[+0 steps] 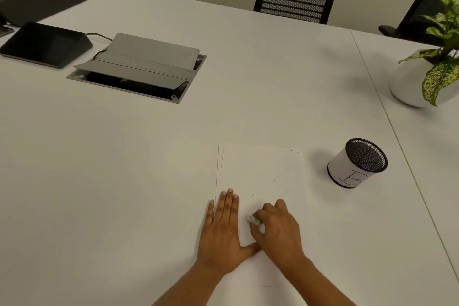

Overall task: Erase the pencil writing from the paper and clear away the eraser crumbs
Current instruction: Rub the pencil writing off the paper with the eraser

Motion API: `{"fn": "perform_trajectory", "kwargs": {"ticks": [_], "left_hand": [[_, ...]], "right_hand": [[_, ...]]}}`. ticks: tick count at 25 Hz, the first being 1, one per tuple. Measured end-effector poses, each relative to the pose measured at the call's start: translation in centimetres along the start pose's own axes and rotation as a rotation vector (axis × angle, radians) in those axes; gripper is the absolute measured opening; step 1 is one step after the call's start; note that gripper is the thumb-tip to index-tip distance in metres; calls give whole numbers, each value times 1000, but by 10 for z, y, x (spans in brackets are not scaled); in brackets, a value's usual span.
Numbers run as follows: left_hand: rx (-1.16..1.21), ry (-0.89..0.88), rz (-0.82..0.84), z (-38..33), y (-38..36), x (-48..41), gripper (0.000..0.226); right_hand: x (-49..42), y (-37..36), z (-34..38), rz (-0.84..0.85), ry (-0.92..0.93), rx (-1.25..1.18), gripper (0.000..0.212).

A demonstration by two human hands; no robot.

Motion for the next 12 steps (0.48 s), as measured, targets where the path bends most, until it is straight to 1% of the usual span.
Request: {"fn": "perform_trajectory", "kwargs": {"ticks": [4,6,7,9,12], "left_hand": [[-2,19,1,1,-2,0,112],[12,22,9,2,-3,0,112],[14,21,7,2,-2,0,111],[6,11,-9,1,1,1,107],[-6,-3,-31,-1,3,0,97]], "right_hand": [[-23,14,-37,-82,-144,24,22],[-22,14,-41,-117,-185,-28,25],[-19,11,-37,-114,-175,-52,27],[-9,-4,-20,-58,-92,-87,29],[7,-15,3,15,3,-78,20]]}}
Point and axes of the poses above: each hand's wrist, its own x-axis away from the middle knuckle, its own y-axis out of the back of the hand, z = x × y, the point moved 10 cm from there along -x, towards the middle knuckle, and after that the axes turned 10 degrees about z, right-handed, at the moved point
